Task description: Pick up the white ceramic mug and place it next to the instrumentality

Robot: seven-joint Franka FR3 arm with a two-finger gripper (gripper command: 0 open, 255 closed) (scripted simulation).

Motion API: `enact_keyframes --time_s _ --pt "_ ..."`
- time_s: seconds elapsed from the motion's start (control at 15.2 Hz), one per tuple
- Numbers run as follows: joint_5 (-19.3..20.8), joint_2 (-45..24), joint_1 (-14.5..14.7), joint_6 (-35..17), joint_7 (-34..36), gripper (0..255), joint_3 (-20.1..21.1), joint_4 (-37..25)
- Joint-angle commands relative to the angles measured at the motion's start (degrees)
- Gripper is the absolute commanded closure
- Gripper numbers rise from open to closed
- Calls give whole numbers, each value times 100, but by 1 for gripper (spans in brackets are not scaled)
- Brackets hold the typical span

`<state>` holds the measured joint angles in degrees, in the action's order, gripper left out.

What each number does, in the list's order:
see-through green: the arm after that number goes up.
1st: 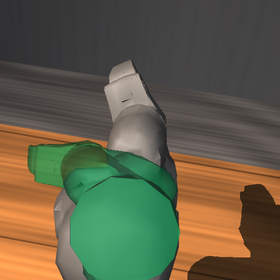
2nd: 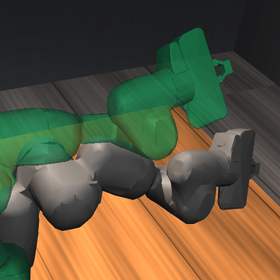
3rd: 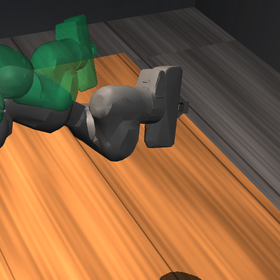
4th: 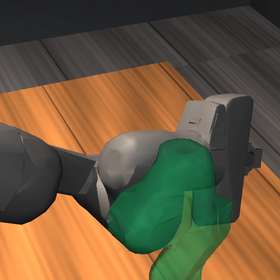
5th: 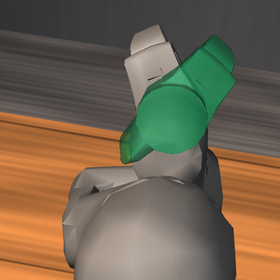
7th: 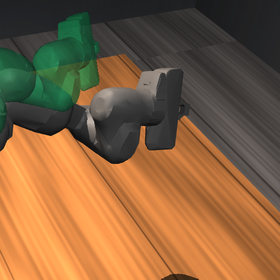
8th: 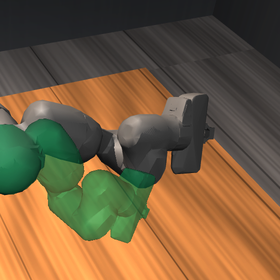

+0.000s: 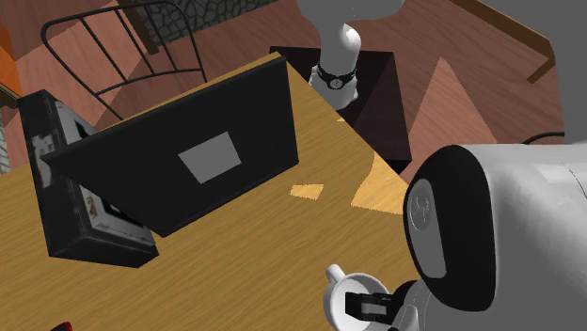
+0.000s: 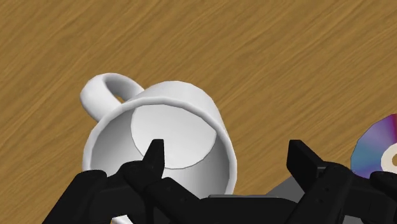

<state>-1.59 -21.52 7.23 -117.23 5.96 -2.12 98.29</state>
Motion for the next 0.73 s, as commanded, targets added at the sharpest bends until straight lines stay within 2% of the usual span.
enact_keyframes --time_s 0.0,0.13,0.66 --pt "7 78 7 279 17 0 0 -202" --pt "12 162 5 592 21 0 -3 -431" --pt "12 162 5 592 21 0 -3 -431"
